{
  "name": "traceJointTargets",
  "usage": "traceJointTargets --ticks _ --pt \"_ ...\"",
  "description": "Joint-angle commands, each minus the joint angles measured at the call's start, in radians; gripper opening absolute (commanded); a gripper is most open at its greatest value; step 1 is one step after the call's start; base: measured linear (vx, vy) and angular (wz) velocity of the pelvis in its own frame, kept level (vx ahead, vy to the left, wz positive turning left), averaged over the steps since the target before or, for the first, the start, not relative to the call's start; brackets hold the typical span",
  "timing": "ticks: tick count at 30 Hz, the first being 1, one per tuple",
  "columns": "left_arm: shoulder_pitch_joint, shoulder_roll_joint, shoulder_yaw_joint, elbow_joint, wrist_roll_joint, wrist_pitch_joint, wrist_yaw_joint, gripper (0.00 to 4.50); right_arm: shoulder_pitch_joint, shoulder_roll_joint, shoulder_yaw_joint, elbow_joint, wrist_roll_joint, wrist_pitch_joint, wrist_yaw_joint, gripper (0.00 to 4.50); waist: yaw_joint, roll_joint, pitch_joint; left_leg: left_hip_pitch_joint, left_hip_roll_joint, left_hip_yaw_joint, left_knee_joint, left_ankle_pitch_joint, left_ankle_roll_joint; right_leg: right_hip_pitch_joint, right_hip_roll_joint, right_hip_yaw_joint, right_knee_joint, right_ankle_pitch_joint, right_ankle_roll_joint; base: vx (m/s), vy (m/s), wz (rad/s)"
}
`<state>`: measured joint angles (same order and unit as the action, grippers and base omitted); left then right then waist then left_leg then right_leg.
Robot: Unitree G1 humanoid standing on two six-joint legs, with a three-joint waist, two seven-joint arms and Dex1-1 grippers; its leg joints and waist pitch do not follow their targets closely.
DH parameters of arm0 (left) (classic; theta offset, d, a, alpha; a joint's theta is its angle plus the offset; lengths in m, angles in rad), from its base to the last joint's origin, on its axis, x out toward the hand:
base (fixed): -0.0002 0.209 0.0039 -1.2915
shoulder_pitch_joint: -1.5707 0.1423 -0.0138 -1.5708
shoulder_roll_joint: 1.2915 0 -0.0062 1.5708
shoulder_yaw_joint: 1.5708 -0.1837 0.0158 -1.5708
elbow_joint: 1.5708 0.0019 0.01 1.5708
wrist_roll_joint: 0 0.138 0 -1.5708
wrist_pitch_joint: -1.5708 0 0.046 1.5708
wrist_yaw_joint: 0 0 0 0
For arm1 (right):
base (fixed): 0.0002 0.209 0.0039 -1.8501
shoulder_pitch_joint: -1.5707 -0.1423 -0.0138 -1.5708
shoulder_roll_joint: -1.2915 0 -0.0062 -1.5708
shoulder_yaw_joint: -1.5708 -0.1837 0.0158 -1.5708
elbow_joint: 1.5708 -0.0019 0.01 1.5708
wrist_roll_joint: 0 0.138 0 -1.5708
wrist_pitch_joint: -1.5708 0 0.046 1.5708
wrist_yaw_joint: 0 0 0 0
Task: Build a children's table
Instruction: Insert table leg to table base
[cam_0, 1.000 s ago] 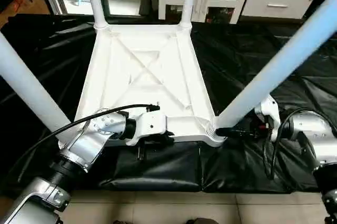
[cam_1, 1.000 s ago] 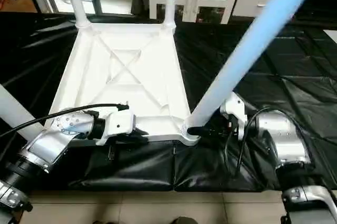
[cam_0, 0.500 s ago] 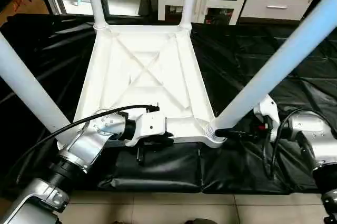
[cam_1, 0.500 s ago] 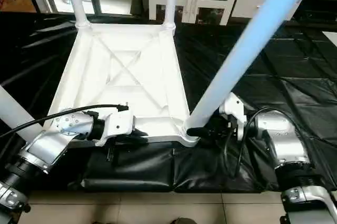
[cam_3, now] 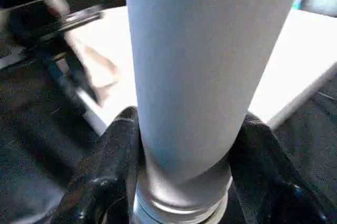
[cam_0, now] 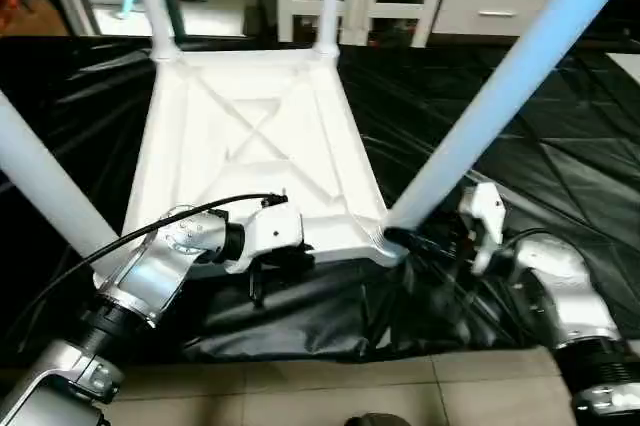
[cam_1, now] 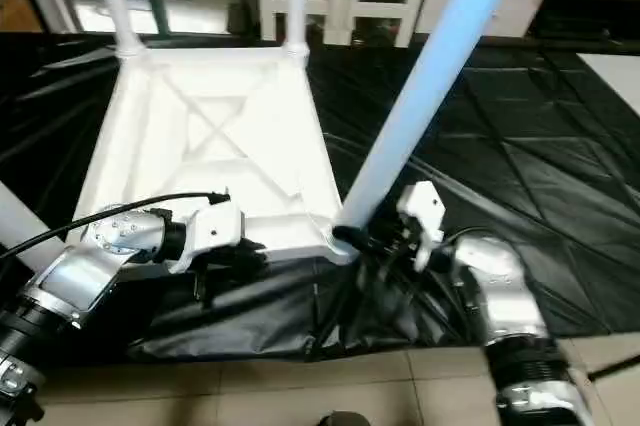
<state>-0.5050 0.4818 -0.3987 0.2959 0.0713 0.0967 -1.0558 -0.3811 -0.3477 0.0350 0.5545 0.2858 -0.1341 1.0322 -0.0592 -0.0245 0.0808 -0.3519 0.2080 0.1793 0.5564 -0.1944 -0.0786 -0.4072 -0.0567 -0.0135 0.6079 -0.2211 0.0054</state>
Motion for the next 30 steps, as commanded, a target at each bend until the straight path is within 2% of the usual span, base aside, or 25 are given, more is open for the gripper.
traceJointTargets --ticks 1,3,4,7,8,10,12,13,15,16,18,19,20,21,23,25,26,30 --pt "0.007 -0.023 -0.052 -0.045 0.024 0.037 -0.001 0.0 0.032 0.02 0.027 0.149 -0.101 0.11 -0.147 1.98 -0.007 0.01 -0.007 -0.003 0.021 -0.026 -0.08 -0.509 -0.024 -0.005 -0.058 0.031 -0.128 -0.617 -0.099 0.0 0.0 0.0" --pt "0.003 -0.053 -0.045 -0.061 0.03 0.089 0.04 0.0 0.007 0.055 0.019 0.177 -0.11 0.119 -0.22 1.98 -0.016 0.012 -0.012 -0.011 0.022 -0.031 -0.084 -0.476 -0.027 0.004 -0.059 0.031 -0.121 -0.559 -0.115 0.0 0.0 0.0" --pt "0.002 -0.082 -0.041 -0.08 0.029 0.139 0.072 0.0 -0.016 0.086 0.014 0.205 -0.119 0.125 -0.278 1.98 -0.022 0.015 -0.014 -0.012 0.022 -0.028 -0.083 -0.471 -0.03 0.002 -0.056 0.029 -0.119 -0.518 -0.133 0.0 0.0 0.0" --pt "-0.004 -0.119 -0.043 -0.103 0.047 0.194 0.114 0.0 -0.057 0.127 0.02 0.244 -0.141 0.141 -0.359 1.98 -0.028 0.022 -0.016 -0.017 0.022 -0.025 -0.083 -0.436 -0.029 0.01 -0.055 0.027 -0.113 -0.427 -0.164 0.0 0.0 0.0" --pt "-0.016 -0.153 -0.039 -0.116 0.064 0.259 0.162 0.0 -0.093 0.155 0.034 0.277 -0.162 0.152 -0.417 1.98 -0.032 0.021 -0.017 -0.017 0.021 -0.022 -0.083 -0.42 -0.027 0.012 -0.053 0.026 -0.112 -0.384 -0.176 0.0 0.0 0.0" --pt "-0.024 -0.18 -0.034 -0.126 0.071 0.314 0.199 0.0 -0.119 0.175 0.045 0.299 -0.175 0.16 -0.456 1.98 -0.036 0.023 -0.02 -0.013 0.021 -0.014 -0.077 -0.384 -0.025 0.013 -0.051 0.027 -0.109 -0.299 -0.209 0.0 0.0 0.0" --pt "-0.026 -0.187 -0.032 -0.129 0.074 0.327 0.209 0.0 -0.125 0.179 0.047 0.304 -0.179 0.16 -0.466 1.98 -0.039 0.023 -0.021 -0.017 0.02 -0.012 -0.076 -0.37 -0.016 0.017 -0.052 0.027 -0.108 -0.276 -0.218 0.0 0.0 0.0" --pt "-0.032 -0.205 -0.025 -0.133 0.087 0.36 0.243 0.0 -0.142 0.194 0.046 0.323 -0.183 0.162 -0.498 1.98 -0.04 0.02 -0.024 -0.018 0.019 -0.011 -0.074 -0.355 -0.007 0.021 -0.052 0.026 -0.108 -0.264 -0.218 0.0 0.0 0.0" --pt "-0.049 -0.247 -0.017 -0.142 0.134 0.437 0.332 0.0 -0.185 0.238 0.023 0.385 -0.183 0.143 -0.604 1.98 -0.046 0.02 -0.025 -0.019 0.021 -0.011 -0.073 -0.332 -0.008 0.021 -0.054 0.026 -0.103 -0.238 -0.233 0.0 0.0 0.0" --pt "-0.061 -0.289 -0.001 -0.142 0.165 0.496 0.413 0.0 -0.207 0.269 -0.003 0.429 -0.178 0.118 -0.69 1.98 -0.049 0.018 -0.03 -0.018 0.019 -0.009 -0.068 -0.315 -0.008 0.023 -0.053 0.026 -0.102 -0.222 -0.236 0.0 0.0 0.0" --pt "-0.067 -0.316 0.009 -0.139 0.183 0.521 0.462 0.0 -0.211 0.286 -0.015 0.449 -0.178 0.101 -0.734 1.98 -0.048 0.016 -0.032 -0.015 0.019 -0.006 -0.064 -0.287 -0.002 0.023 -0.052 0.027 -0.101 -0.177 -0.243 0.0 0.0 0.0" --pt "-0.071 -0.335 0.014 -0.133 0.193 0.532 0.496 0.0 -0.207 0.311 -0.029 0.458 -0.181 0.075 -0.782 1.98 -0.046 0.012 -0.036 -0.016 0.019 -0.002 -0.061 -0.267 0.007 0.026 -0.051 0.027 -0.099 -0.137 -0.246 0.0 0.0 0.0" --pt "-0.071 -0.336 0.015 -0.133 0.193 0.533 0.497 0.0 -0.207 0.311 -0.029 0.459 -0.182 0.075 -0.783 1.98 -0.044 0.015 -0.036 -0.017 0.018 -0.002 -0.061 -0.255 0.011 0.027 -0.051 0.028 -0.096 -0.116 -0.249 0.0 0.0 0.0" --pt "-0.074 -0.362 0.027 -0.126 0.2 0.547 0.545 0.0 -0.205 0.329 -0.042 0.463 -0.186 0.053 -0.815 1.97 -0.043 0.009 -0.039 -0.018 0.018 -0.001 -0.06 -0.218 0.022 0.034 -0.048 0.025 -0.091 -0.05 -0.256 0.0 0.0 0.0" --pt "-0.071 -0.367 0.036 -0.126 0.197 0.548 0.559 0.0 -0.201 0.337 -0.04 0.45 -0.191 0.034 -0.823 1.97 -0.038 0.012 -0.041 -0.016 0.018 0.001 -0.057 -0.186 0.034 0.037 -0.047 0.025 -0.085 0.014 -0.268 0.0 0.0 0.0" --pt "-0.069 -0.365 0.042 -0.125 0.193 0.544 0.563 0.0 -0.201 0.342 -0.043 0.442 -0.187 0.021 -0.817 1.97 -0.035 0.011 -0.04 -0.017 0.017 0.002 -0.056 -0.174 0.049 0.04 -0.047 0.024 -0.083 0.042 -0.275 0.0 0.0 0.0" --pt "-0.064 -0.363 0.053 -0.13 0.189 0.545 0.57 0.0 -0.209 0.351 -0.048 0.441 -0.171 0.0 -0.795 1.97 -0.035 0.014 -0.038 -0.016 0.018 0.002 -0.057 -0.18 0.053 0.039 -0.048 0.024 -0.083 0.038 -0.277 0.0 0.0 0.0" --pt "-0.05 -0.357 0.071 -0.143 0.184 0.552 0.573 0.0 -0.234 0.357 -0.055 0.448 -0.159 -0.039 -0.754 1.97 -0.037 0.012 -0.036 -0.017 0.018 0.002 -0.057 -0.214 0.058 0.039 -0.05 0.024 -0.088 -0.025 -0.277 0.0 0.0 0.0"
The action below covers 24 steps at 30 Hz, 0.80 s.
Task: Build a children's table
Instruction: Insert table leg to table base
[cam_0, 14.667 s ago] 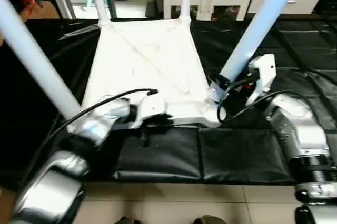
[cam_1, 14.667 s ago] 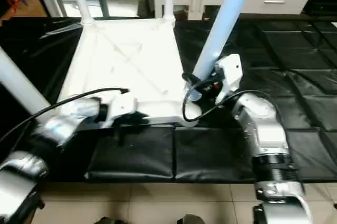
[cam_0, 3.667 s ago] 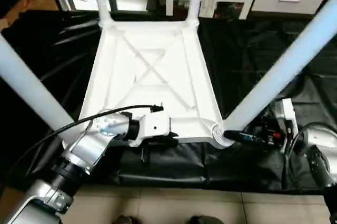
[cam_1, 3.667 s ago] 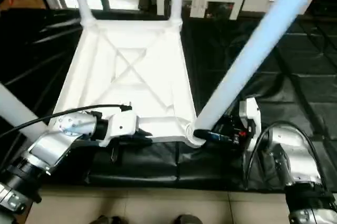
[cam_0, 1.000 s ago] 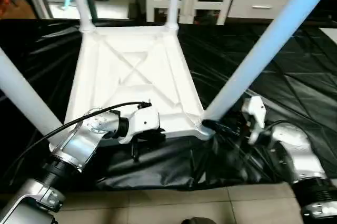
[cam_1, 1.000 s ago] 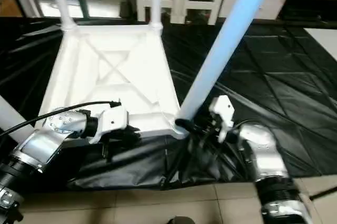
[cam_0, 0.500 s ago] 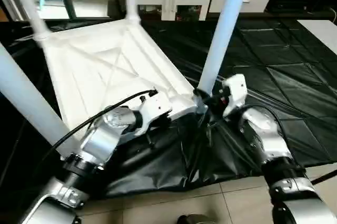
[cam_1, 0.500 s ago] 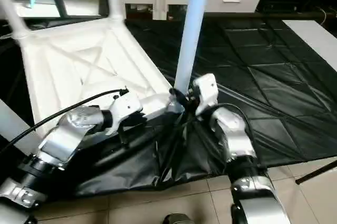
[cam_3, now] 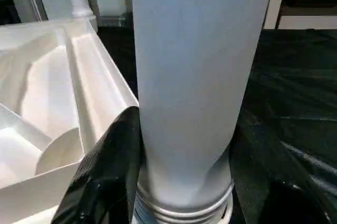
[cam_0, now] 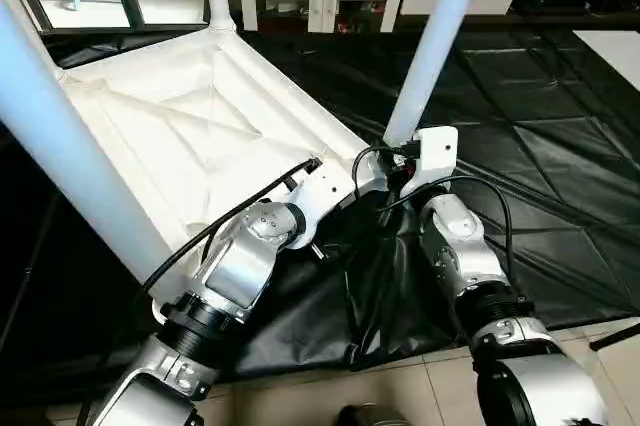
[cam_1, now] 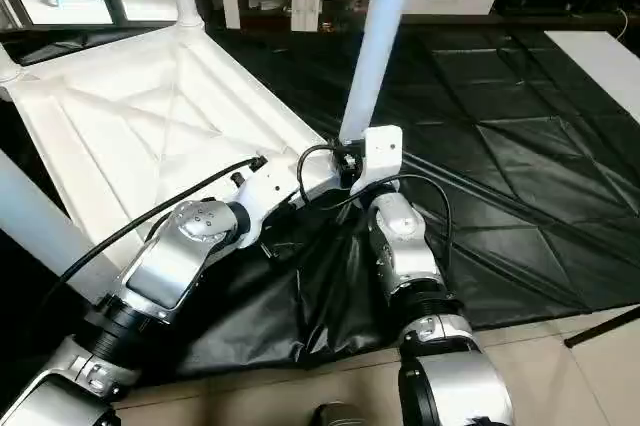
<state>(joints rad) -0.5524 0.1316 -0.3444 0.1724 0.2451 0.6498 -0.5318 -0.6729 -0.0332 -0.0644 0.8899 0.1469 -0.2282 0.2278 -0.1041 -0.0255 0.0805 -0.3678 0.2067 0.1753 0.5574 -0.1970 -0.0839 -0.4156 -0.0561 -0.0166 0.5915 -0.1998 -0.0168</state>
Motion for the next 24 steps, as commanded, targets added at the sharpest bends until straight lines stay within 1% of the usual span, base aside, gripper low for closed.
traceJointTargets --ticks 1,2,3,4,5,6,7,9,10,11,12,14,16,18,20,22,23,24 --pt "0.0 -0.002 0.02 -0.021 0.008 -0.003 0.046 0.0 0.055 0.04 0.047 0.108 -0.022 0.052 0.057 1.97 0.007 0.014 -0.037 -0.002 0.019 0.005 -0.057 -0.202 0.062 0.049 -0.05 0.028 -0.07 -0.044 -0.253 0.0 0.0 0.0" --pt "0.005 0.013 0.02 -0.026 0.007 -0.007 0.04 0.0 0.058 0.031 0.043 0.084 -0.009 0.031 0.099 1.97 0.006 0.012 -0.036 -0.003 0.019 0.006 -0.057 -0.189 0.066 0.049 -0.049 0.027 -0.068 -0.026 -0.254 0.0 0.0 0.0" --pt "0.005 0.013 0.02 -0.026 0.007 -0.007 0.04 0.0 0.058 0.031 0.043 0.084 -0.009 0.031 0.099 1.97 0.006 0.012 -0.038 -0.003 0.018 0.006 -0.055 -0.185 0.069 0.05 -0.049 0.028 -0.067 -0.015 -0.256 0.0 0.0 0.0" --pt "0.006 0.017 0.021 -0.027 0.006 -0.007 0.039 0.0 0.06 0.029 0.04 0.075 -0.002 0.024 0.119 1.97 0.006 0.013 -0.038 -0.005 0.018 0.006 -0.054 -0.165 0.078 0.053 -0.049 0.028 -0.064 0.014 -0.261 0.0 0.0 0.0" --pt "0.01 0.025 0.019 -0.031 0.005 -0.007 0.033 0.0 0.065 0.019 0.042 0.051 -0.001 0.007 0.142 1.97 0.006 0.013 -0.039 -0.004 0.019 0.006 -0.053 -0.147 0.087 0.054 -0.048 0.028 -0.061 0.043 -0.268 0.0 0.0 0.0" --pt "0.011 0.027 0.018 -0.033 0.005 -0.007 0.031 0.0 0.066 0.016 0.043 0.04 0.002 0.004 0.159 1.97 0.005 0.014 -0.039 -0.004 0.019 0.007 -0.052 -0.139 0.092 0.054 -0.048 0.028 -0.06 0.057 -0.272 0.0 0.0 0.0" --pt "0.012 0.029 0.018 -0.034 0.004 -0.006 0.028 0.0 0.067 0.014 0.044 0.036 0.002 0.001 0.166 1.97 0.005 0.013 -0.039 -0.004 0.018 0.008 -0.051 -0.128 0.101 0.055 -0.048 0.028 -0.059 0.076 -0.281 0.0 0.0 0.0" --pt "0.016 0.036 0.013 -0.039 0.0 -0.006 0.019 0.0 0.068 0.003 0.044 0.011 0.011 0.002 0.212 1.97 0.005 0.009 -0.038 -0.006 0.018 0.008 -0.05 -0.128 0.113 0.058 -0.049 0.028 -0.058 0.077 -0.289 0.0 0.0 0.0" --pt "0.018 0.038 0.011 -0.04 -0.002 -0.008 0.016 0.0 0.069 -0.002 0.047 0.003 0.008 -0.002 0.22 1.97 0.005 0.011 -0.037 -0.003 0.019 0.009 -0.049 -0.136 0.117 0.057 -0.05 0.029 -0.059 0.053 -0.292 0.0 0.0 0.0" --pt "0.018 0.038 0.011 -0.04 -0.002 -0.008 0.016 0.0 0.069 -0.002 0.047 0.003 0.008 -0.002 0.22 2.53 0.005 0.011 -0.037 -0.003 0.019 0.01 -0.047 -0.131 0.12 0.057 -0.051 0.03 -0.059 0.047 -0.298 0.0 0.0 0.0" --pt "0.019 0.04 0.009 -0.042 -0.004 -0.008 0.015 0.0 0.07 -0.006 0.046 -0.003 0.008 -0.003 0.226 2.66 0.005 0.012 -0.036 -0.003 0.019 0.01 -0.047 -0.125 0.122 0.056 -0.051 0.03 -0.058 0.049 -0.301 0.0 0.0 0.0" --pt "0.021 0.046 0.003 -0.048 -0.009 -0.008 0.01 0.0 0.071 -0.014 0.038 -0.022 0.021 0.009 0.249 2.76 0.005 0.013 -0.036 -0.004 0.02 0.01 -0.046 -0.106 0.133 0.058 -0.051 0.03 -0.056 0.07 -0.308 0.0 0.0 0.0" --pt "0.021 0.048 0.002 -0.049 -0.01 -0.008 0.009 0.0 0.07 -0.017 0.037 -0.028 0.023 0.01 0.255 3.01 0.004 0.013 -0.035 -0.002 0.021 0.011 -0.045 -0.102 0.14 0.057 -0.051 0.03 -0.055 0.071 -0.314 0.0 0.0 0.0" --pt "0.024 0.053 0.0 -0.055 -0.014 -0.01 0.005 0.0 0.071 -0.016 0.03 -0.048 0.04 -0.003 0.288 3.01 0.004 0.014 -0.036 -0.002 0.02 0.011 -0.044 -0.105 0.142 0.058 -0.051 0.03 -0.055 0.062 -0.318 0.0 0.0 0.0" --pt "0.026 0.056 -0.001 -0.058 -0.015 -0.012 0.003 0.0 0.073 -0.017 0.028 -0.061 0.044 -0.022 0.302 3.01 0.004 0.017 -0.036 -0.003 0.021 0.01 -0.042 -0.087 0.15 0.06 -0.052 0.03 -0.051 0.085 -0.325 0.0 0.0 0.0" --pt "0.026 0.057 -0.002 -0.058 -0.015 -0.014 0.001 0.0 0.075 -0.018 0.028 -0.069 0.049 -0.031 0.315 3.01 0.003 0.016 -0.037 -0.003 0.02 0.011 -0.039 -0.069 0.16 0.062 -0.051 0.03 -0.048 0.111 -0.331 0.0 0.0 0.0" --pt "0.025 0.059 -0.005 -0.056 -0.016 -0.018 -0.002 0.0 0.078 -0.015 0.02 -0.085 0.065 -0.043 0.334 3.01 0.004 0.016 -0.038 -0.002 0.021 0.01 -0.038 -0.061 0.169 0.062 -0.053 0.03 -0.047 0.126 -0.334 0.0 0.0 0.0" --pt "0.026 0.062 -0.01 -0.055 -0.017 -0.021 -0.007 0.0 0.087 -0.008 0.005 -0.117 0.104 -0.057 0.379 3.01 0.004 0.018 -0.038 -0.001 0.022 0.01 -0.037 -0.054 0.177 0.062 -0.053 0.031 -0.045 0.139 -0.338 0.0 0.0 0.0"
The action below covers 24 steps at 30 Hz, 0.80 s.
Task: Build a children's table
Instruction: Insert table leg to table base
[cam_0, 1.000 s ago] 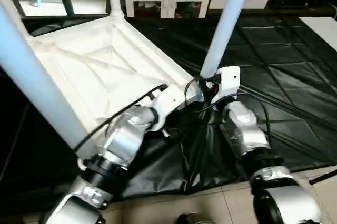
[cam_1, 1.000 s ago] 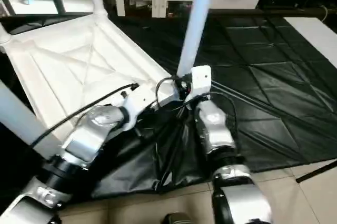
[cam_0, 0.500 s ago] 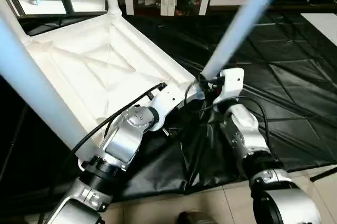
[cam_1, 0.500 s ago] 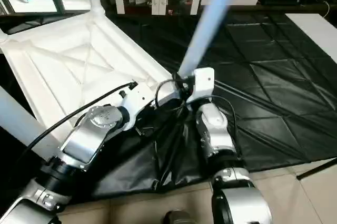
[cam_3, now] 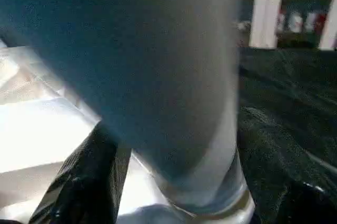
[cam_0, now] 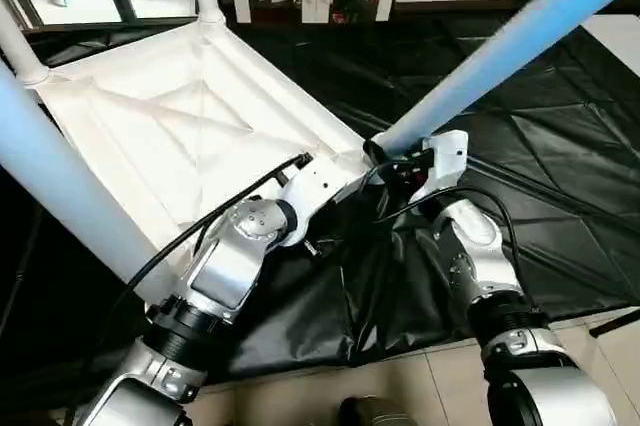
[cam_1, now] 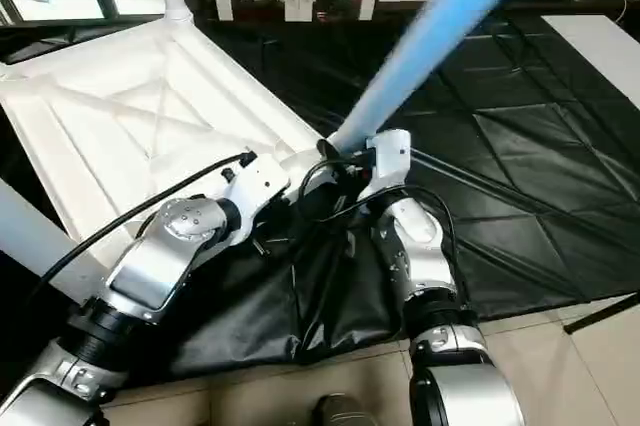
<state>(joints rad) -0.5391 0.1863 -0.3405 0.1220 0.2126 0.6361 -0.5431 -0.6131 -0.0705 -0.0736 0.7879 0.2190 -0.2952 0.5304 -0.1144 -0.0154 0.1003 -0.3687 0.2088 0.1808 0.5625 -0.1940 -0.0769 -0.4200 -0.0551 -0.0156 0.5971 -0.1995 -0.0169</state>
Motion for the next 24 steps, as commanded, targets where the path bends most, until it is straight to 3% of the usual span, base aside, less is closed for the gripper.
traceJointTargets --ticks 1,6,7,12,17,21,22,24 --pt "0.012 0.009 -0.015 -0.004 0.016 -0.009 0.004 0.0 0.03 0.031 0.011 -0.025 0.044 0.008 0.091 3.01 0.014 0.007 -0.059 0.0 0.019 0.005 -0.041 -0.054 0.176 0.068 -0.053 0.03 -0.049 0.151 -0.341 0.0 0.0 0.0" --pt "0.011 0.016 -0.023 -0.003 0.01 -0.011 -0.001 0.0 0.032 0.032 -0.003 -0.037 0.067 0.005 0.105 2.66 0.024 0.01 -0.066 0.0 0.022 0.003 -0.032 0.029 0.214 0.069 -0.054 0.031 -0.033 0.264 -0.37 0.0 0.0 0.0" --pt "0.011 0.019 -0.027 -0.003 0.009 -0.013 -0.005 0.0 0.032 0.031 -0.01 -0.033 0.072 0.008 0.106 2.45 0.03 0.016 -0.066 0.001 0.021 0.003 -0.029 0.057 0.225 0.069 -0.053 0.031 -0.028 0.298 -0.374 0.0 0.0 0.0" --pt "0.01 0.034 -0.038 0.001 0.006 -0.036 -0.026 0.0 0.038 0.026 -0.027 -0.037 0.084 0.003 0.115 2.03 0.046 0.012 -0.07 -0.001 0.017 0.005 -0.021 0.085 0.236 0.071 -0.052 0.032 -0.02 0.344 -0.376 0.0 0.0 0.0" --pt "0.02 0.06 -0.048 0.017 0.003 -0.117 -0.046 0.0 0.033 0.019 -0.048 -0.068 0.11 0.009 0.125 1.93 0.053 0.017 -0.072 -0.001 0.02 0.005 -0.02 0.038 0.219 0.069 -0.053 0.031 -0.021 0.273 -0.376 0.0 0.0 0.0" --pt "0.024 0.1 -0.052 0.045 -0.003 -0.195 -0.076 0.0 0.022 -0.004 -0.068 -0.12 0.139 0.031 0.134 1.93 0.057 0.023 -0.078 -0.002 0.017 0.003 -0.015 0.049 0.216 0.072 -0.05 0.03 -0.015 0.281 -0.371 0.0 0.0 0.0" --pt "0.028 0.124 -0.058 0.056 -0.019 -0.266 -0.123 0.45 0.012 -0.024 -0.08 -0.147 0.152 0.047 0.136 1.93 0.059 0.023 -0.082 0.001 0.017 0.003 -0.012 0.05 0.215 0.071 -0.05 0.029 -0.016 0.279 -0.369 0.0 0.0 0.0" --pt "0.031 0.151 -0.059 0.079 -0.023 -0.343 -0.147 0.57 -0.007 -0.061 -0.099 -0.176 0.168 0.086 0.135 1.92 0.064 0.022 -0.085 0.001 0.014 0.003 -0.012 0.041 0.207 0.073 -0.047 0.029 -0.016 0.261 -0.362 0.0 0.0 0.0"
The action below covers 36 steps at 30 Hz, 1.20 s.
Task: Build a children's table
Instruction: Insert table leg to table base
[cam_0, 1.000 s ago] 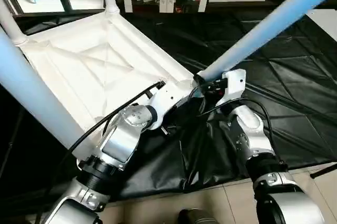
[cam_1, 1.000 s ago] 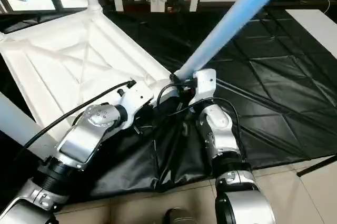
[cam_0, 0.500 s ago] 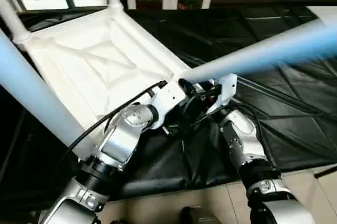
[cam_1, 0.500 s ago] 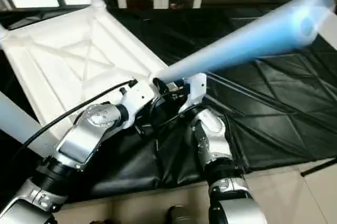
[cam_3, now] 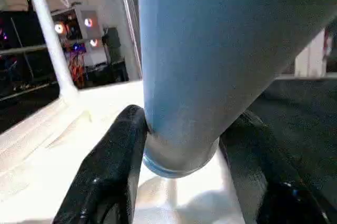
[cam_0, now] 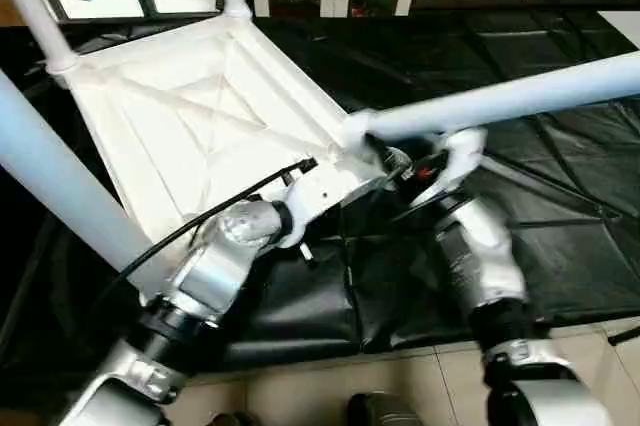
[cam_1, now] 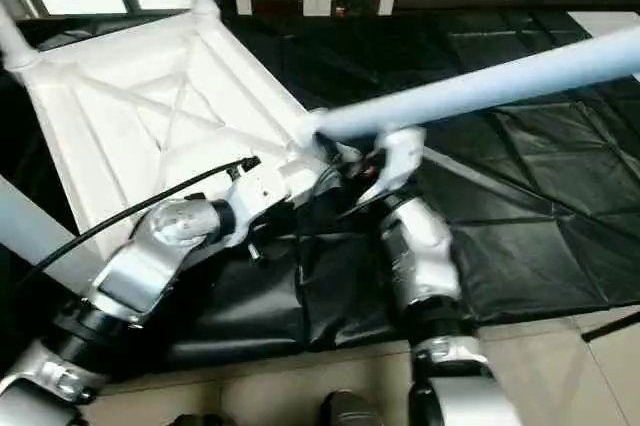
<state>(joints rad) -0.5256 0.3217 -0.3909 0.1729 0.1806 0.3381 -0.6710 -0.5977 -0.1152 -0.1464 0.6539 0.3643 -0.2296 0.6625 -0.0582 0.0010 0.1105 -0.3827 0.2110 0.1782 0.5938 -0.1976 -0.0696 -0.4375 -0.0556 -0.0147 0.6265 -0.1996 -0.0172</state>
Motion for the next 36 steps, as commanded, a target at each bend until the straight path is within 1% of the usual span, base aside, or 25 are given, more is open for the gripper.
traceJointTargets --ticks 1,3,4,5,7,8,10,11,12,13,14,15,16,18,19,21,24,25,26,27,30,32,34,35,36 --pt "0.017 0.038 -0.021 0.046 0.013 -0.098 -0.041 0.57 -0.031 -0.047 -0.031 -0.058 0.026 0.057 0.011 1.92 0.013 0.004 -0.095 0.016 0.011 0.006 -0.042 0.03 0.189 0.09 -0.046 0.029 -0.047 0.236 -0.354 0.0 0.0 0.0" --pt "0.01 0.085 -0.04 0.088 0.028 -0.184 -0.08 0.81 -0.042 -0.156 -0.015 -0.098 0.014 0.207 0.056 1.92 0.019 0.005 -0.095 0.017 0.009 0.007 -0.042 0.012 0.166 0.089 -0.044 0.029 -0.048 0.202 -0.345 0.0 0.0 0.0" --pt "0.007 0.091 -0.042 0.094 0.028 -0.202 -0.089 0.96 -0.041 -0.182 -0.007 -0.103 0.006 0.241 0.072 1.91 0.022 0.0 -0.1 0.018 0.008 0.007 -0.04 0.008 0.153 0.093 -0.041 0.029 -0.046 0.195 -0.337 0.0 0.0 0.0" --pt "0.007 0.091 -0.042 0.094 0.028 -0.202 -0.089 1.01 -0.041 -0.182 -0.007 -0.103 0.006 0.241 0.072 1.91 0.025 0.003 -0.099 0.017 0.009 0.008 -0.039 0.003 0.146 0.09 -0.044 0.03 -0.046 0.189 -0.336 0.0 0.0 0.0" --pt "0.006 0.097 -0.039 0.099 0.009 -0.238 -0.117 1.11 -0.031 -0.248 0.022 -0.125 0.003 0.343 0.141 1.91 0.028 -0.005 -0.102 0.013 0.006 0.009 -0.037 -0.013 0.136 0.094 -0.045 0.032 -0.047 0.171 -0.331 0.0 0.0 0.0" --pt "0.007 0.098 -0.039 0.099 0.002 -0.256 -0.126 1.11 -0.019 -0.287 0.046 -0.146 0.007 0.387 0.206 1.91 0.028 -0.008 -0.104 0.01 0.005 0.009 -0.035 -0.016 0.136 0.095 -0.046 0.032 -0.046 0.166 -0.331 0.0 0.0 0.0" --pt "0.009 0.096 -0.041 0.105 -0.016 -0.286 -0.151 1.41 0.007 -0.355 0.091 -0.189 0.032 0.464 0.34 1.91 0.031 -0.007 -0.104 0.01 0.004 0.008 -0.033 -0.015 0.143 0.096 -0.044 0.033 -0.046 0.168 -0.33 0.0 0.0 0.0" --pt "0.012 0.095 -0.044 0.103 -0.025 -0.287 -0.167 1.43 0.019 -0.378 0.11 -0.2 0.037 0.471 0.399 1.91 0.04 -0.01 -0.106 0.008 0.006 0.009 -0.029 -0.011 0.158 0.097 -0.046 0.033 -0.042 0.183 -0.329 0.0 0.0 0.0" --pt "0.017 0.093 -0.058 0.11 -0.034 -0.3 -0.193 1.41 0.041 -0.413 0.145 -0.212 0.045 0.479 0.492 1.91 0.041 -0.019 -0.106 0.007 0.006 0.011 -0.027 0.0 0.169 0.093 -0.046 0.033 -0.04 0.193 -0.329 0.0 0.0 0.0" --pt "0.017 0.093 -0.058 0.11 -0.034 -0.3 -0.193 1.41 0.041 -0.413 0.145 -0.212 0.045 0.479 0.492 1.91 0.044 -0.018 -0.107 0.007 0.006 0.01 -0.026 0.0 0.174 0.093 -0.046 0.032 -0.039 0.192 -0.331 0.0 0.0 0.0" --pt "0.02 0.088 -0.067 0.118 -0.036 -0.315 -0.206 1.41 0.057 -0.439 0.171 -0.216 0.045 0.49 0.558 1.91 0.044 -0.019 -0.105 0.006 0.007 0.01 -0.025 0.003 0.184 0.09 -0.048 0.032 -0.038 0.182 -0.33 0.0 0.0 0.0" --pt "0.022 0.08 -0.07 0.123 -0.044 -0.319 -0.218 1.41 0.068 -0.458 0.195 -0.205 0.033 0.486 0.61 1.91 0.041 -0.028 -0.1 0.004 0.007 0.012 -0.025 -0.004 0.19 0.087 -0.046 0.031 -0.042 0.158 -0.326 0.0 0.0 0.0" --pt "0.022 0.08 -0.07 0.123 -0.044 -0.319 -0.218 1.41 0.068 -0.458 0.195 -0.205 0.033 0.486 0.61 1.91 0.044 -0.025 -0.101 0.007 0.009 0.011 -0.025 -0.007 0.191 0.087 -0.049 0.031 -0.041 0.146 -0.326 0.0 0.0 0.0" --pt "0.021 0.069 -0.067 0.133 -0.053 -0.32 -0.23 1.41 0.064 -0.463 0.207 -0.165 -0.012 0.441 0.622 1.91 0.045 -0.024 -0.099 0.007 0.01 0.01 -0.024 -0.005 0.188 0.083 -0.049 0.03 -0.043 0.11 -0.32 0.0 0.0 0.0" --pt "0.018 0.066 -0.064 0.138 -0.053 -0.322 -0.233 1.41 0.057 -0.463 0.208 -0.15 -0.027 0.422 0.616 1.91 0.044 -0.031 -0.094 0.006 0.01 0.012 -0.024 -0.012 0.183 0.078 -0.049 0.03 -0.045 0.082 -0.314 0.0 0.0 0.0" --pt "0.008 0.06 -0.049 0.144 -0.077 -0.3 -0.258 1.41 0.013 -0.441 0.182 -0.092 -0.045 0.366 0.566 1.91 0.043 -0.032 -0.088 0.007 0.009 0.012 -0.025 -0.03 0.174 0.074 -0.049 0.03 -0.05 0.038 -0.308 0.0 0.0 0.0" --pt "0.005 0.07 -0.039 0.142 -0.1 -0.287 -0.289 1.41 -0.02 -0.418 0.154 -0.079 -0.021 0.344 0.551 1.91 0.036 -0.032 -0.087 0.007 0.008 0.01 -0.026 -0.05 0.158 0.073 -0.048 0.029 -0.051 -0.009 -0.3 0.0 0.0 0.0" --pt "0.004 0.079 -0.039 0.142 -0.103 -0.288 -0.305 1.41 -0.031 -0.414 0.148 -0.08 -0.009 0.34 0.557 1.91 0.036 -0.031 -0.082 0.006 0.008 0.009 -0.029 -0.043 0.156 0.071 -0.048 0.03 -0.052 -0.012 -0.294 0.0 0.0 0.0" --pt "0.005 0.09 -0.041 0.139 -0.107 -0.284 -0.326 1.41 -0.039 -0.412 0.142 -0.084 0.002 0.336 0.565 1.91 0.036 -0.032 -0.083 0.008 0.007 0.01 -0.028 -0.043 0.155 0.071 -0.047 0.031 -0.053 -0.012 -0.293 0.0 0.0 0.0" --pt "0.008 0.102 -0.042 0.131 -0.111 -0.279 -0.353 1.69 -0.048 -0.411 0.135 -0.088 0.018 0.342 0.577 1.91 0.037 -0.031 -0.084 0.008 0.007 0.01 -0.028 -0.041 0.156 0.072 -0.047 0.031 -0.051 -0.005 -0.293 0.0 0.0 0.0" --pt "0.015 0.125 -0.035 0.103 -0.131 -0.26 -0.398 1.76 -0.064 -0.404 0.111 -0.108 0.051 0.37 0.594 1.91 0.039 -0.027 -0.082 0.01 0.01 0.01 -0.029 -0.028 0.169 0.071 -0.048 0.031 -0.046 0.031 -0.302 0.0 0.0 0.0" --pt "0.013 0.131 -0.023 0.091 -0.132 -0.268 -0.391 1.95 -0.075 -0.399 0.099 -0.115 0.07 0.383 0.598 1.91 0.039 -0.03 -0.084 0.01 0.01 0.01 -0.029 -0.013 0.172 0.072 -0.045 0.029 -0.043 0.057 -0.307 0.0 0.0 0.0" --pt "0.005 0.122 0.002 0.085 -0.152 -0.274 -0.381 2.11 -0.076 -0.398 0.103 -0.117 0.065 0.377 0.596 1.91 0.04 -0.031 -0.086 0.009 0.009 0.011 -0.028 -0.007 0.174 0.073 -0.047 0.03 -0.043 0.07 -0.311 0.0 0.0 0.0" --pt "-0.007 0.109 0.031 0.084 -0.182 -0.267 -0.378 2.19 -0.078 -0.399 0.111 -0.109 0.043 0.355 0.579 1.91 0.042 -0.025 -0.092 0.01 0.009 0.01 -0.027 -0.001 0.172 0.076 -0.048 0.028 -0.041 0.075 -0.315 0.0 0.0 0.0" --pt "-0.016 0.103 0.047 0.086 -0.197 -0.266 -0.375 2.19 -0.08 -0.4 0.115 -0.105 0.031 0.346 0.568 1.91 0.042 -0.026 -0.092 0.011 0.01 0.011 -0.026 0.004 0.168 0.075 -0.048 0.029 -0.04 0.082 -0.319 0.0 0.0 0.0"
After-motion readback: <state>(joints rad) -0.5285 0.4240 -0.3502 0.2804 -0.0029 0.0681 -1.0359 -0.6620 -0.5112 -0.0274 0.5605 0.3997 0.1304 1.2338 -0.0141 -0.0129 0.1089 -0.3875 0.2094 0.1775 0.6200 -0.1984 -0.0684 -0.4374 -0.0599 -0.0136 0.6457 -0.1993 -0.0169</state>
